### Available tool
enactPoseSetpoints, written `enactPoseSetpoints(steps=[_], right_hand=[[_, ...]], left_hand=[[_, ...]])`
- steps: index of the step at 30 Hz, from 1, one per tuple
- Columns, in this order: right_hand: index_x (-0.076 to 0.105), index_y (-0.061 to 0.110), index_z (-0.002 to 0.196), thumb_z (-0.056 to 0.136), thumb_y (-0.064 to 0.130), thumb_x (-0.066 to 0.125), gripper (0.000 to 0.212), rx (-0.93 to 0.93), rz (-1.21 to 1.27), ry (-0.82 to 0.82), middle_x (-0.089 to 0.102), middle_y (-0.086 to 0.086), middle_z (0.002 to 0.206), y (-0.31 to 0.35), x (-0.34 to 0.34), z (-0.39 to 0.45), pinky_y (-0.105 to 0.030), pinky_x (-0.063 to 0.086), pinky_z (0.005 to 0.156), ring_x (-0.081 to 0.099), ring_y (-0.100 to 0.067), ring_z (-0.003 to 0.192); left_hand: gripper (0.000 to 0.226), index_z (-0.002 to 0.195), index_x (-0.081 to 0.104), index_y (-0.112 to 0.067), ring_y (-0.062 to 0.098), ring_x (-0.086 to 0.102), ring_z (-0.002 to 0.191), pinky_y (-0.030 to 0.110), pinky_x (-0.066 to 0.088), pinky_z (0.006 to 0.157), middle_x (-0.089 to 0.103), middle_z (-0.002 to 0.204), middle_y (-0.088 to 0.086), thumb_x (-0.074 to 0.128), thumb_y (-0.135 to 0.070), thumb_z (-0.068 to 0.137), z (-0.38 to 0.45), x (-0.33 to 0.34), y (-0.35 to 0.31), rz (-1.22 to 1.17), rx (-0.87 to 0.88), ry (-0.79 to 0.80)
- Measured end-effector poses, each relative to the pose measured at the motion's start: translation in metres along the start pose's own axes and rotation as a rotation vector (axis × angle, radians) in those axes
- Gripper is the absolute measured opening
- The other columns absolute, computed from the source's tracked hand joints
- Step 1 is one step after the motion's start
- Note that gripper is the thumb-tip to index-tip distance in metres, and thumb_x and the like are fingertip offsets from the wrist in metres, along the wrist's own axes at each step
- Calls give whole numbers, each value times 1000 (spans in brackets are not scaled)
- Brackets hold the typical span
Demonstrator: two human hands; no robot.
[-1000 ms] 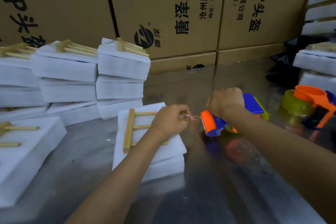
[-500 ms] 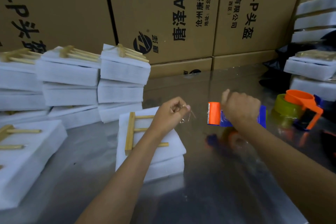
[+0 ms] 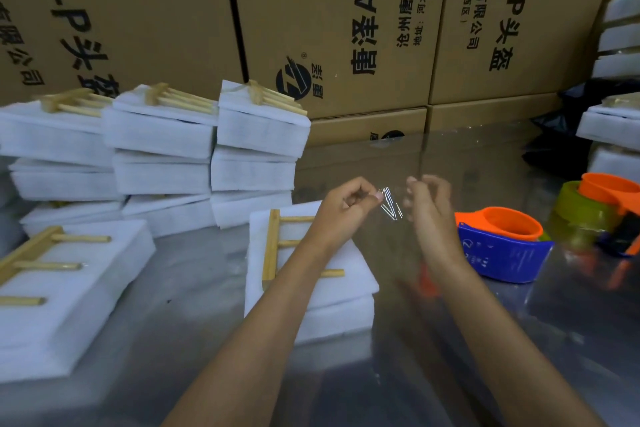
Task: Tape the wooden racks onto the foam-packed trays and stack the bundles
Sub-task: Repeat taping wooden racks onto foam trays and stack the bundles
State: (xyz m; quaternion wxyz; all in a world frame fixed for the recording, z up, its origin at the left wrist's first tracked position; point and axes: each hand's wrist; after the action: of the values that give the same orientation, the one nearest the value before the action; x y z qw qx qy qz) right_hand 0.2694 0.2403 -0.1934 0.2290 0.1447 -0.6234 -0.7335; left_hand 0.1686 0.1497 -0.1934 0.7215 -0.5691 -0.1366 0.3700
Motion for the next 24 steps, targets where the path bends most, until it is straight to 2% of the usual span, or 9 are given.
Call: enactPoseSetpoints(steps=[2,5,10,13,16,18,20,22,24], right_hand=[[55,20,113,99,34,46,22,245,284,75,70,-9,106,-4,10,2,-29,48,71,66,-14,80],[63,12,112,98,39,43,37,338,528,204,73,-9,89,-18,10,5,-31,47,68,66,-20,74],[66,14,108,97,22,56,17,212,436,162,68,-7,76,-28,6,14,-24,46,54,61,-14,57],[63,17,113,95,5,58,22,143,413,157,68,-5,71,-36,1,10,-21,48,52,60,-11,56],[69,3,104,94,1,58,15,72,202,95,68,-1,67,-45,1,8,-16,49,54,59,-5,56],[70,0,99,93,0,58,13,60,89,17,67,-3,67,-51,4,8,-15,49,53,58,-2,50],[70,4,92,93,-1,57,14,44,14,-13,66,-7,71,-55,8,7,-20,50,55,60,-5,51],[67,14,83,92,1,56,20,16,-79,-60,68,-11,77,-58,10,7,-33,52,64,64,-19,65],[64,19,79,90,2,57,21,-37,-215,-126,70,-10,82,-59,8,8,-35,50,71,64,-26,78]], left_hand=[[19,76,60,-13,11,46,57,29,41,62,52,61,-7,62,-18,94,0,0,-1,5,-17,-35],[26,68,57,-22,6,46,55,26,40,58,52,57,-14,62,-18,93,3,0,-1,28,-35,-114],[23,68,55,-16,5,40,55,25,34,58,45,56,-12,62,-17,90,4,6,0,95,-55,-132],[22,68,56,-15,8,41,57,28,35,62,46,57,-8,63,-18,88,4,7,1,136,-69,-142],[18,68,60,-12,16,52,61,33,44,66,56,60,4,61,-21,84,3,9,2,202,-97,-157],[20,70,63,-16,20,58,73,35,46,76,59,63,0,58,-29,84,1,13,4,388,-107,-178],[24,74,67,-21,21,56,94,38,39,96,67,77,-4,53,-36,87,0,16,7,758,-37,-232],[30,87,73,-26,23,48,115,44,24,109,68,114,-1,48,-42,90,-1,17,8,1103,60,-266],[38,116,69,-31,27,30,139,52,10,116,40,153,6,44,-47,93,-4,14,7,1275,83,-218]])
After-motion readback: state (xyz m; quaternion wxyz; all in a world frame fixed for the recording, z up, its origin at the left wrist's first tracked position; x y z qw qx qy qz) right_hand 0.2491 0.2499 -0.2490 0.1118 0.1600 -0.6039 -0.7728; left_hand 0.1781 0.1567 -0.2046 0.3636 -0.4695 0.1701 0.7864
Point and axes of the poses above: each hand's wrist, its own z-axis towards the middle knuckle, its own x-axis out of the palm, y = z × x
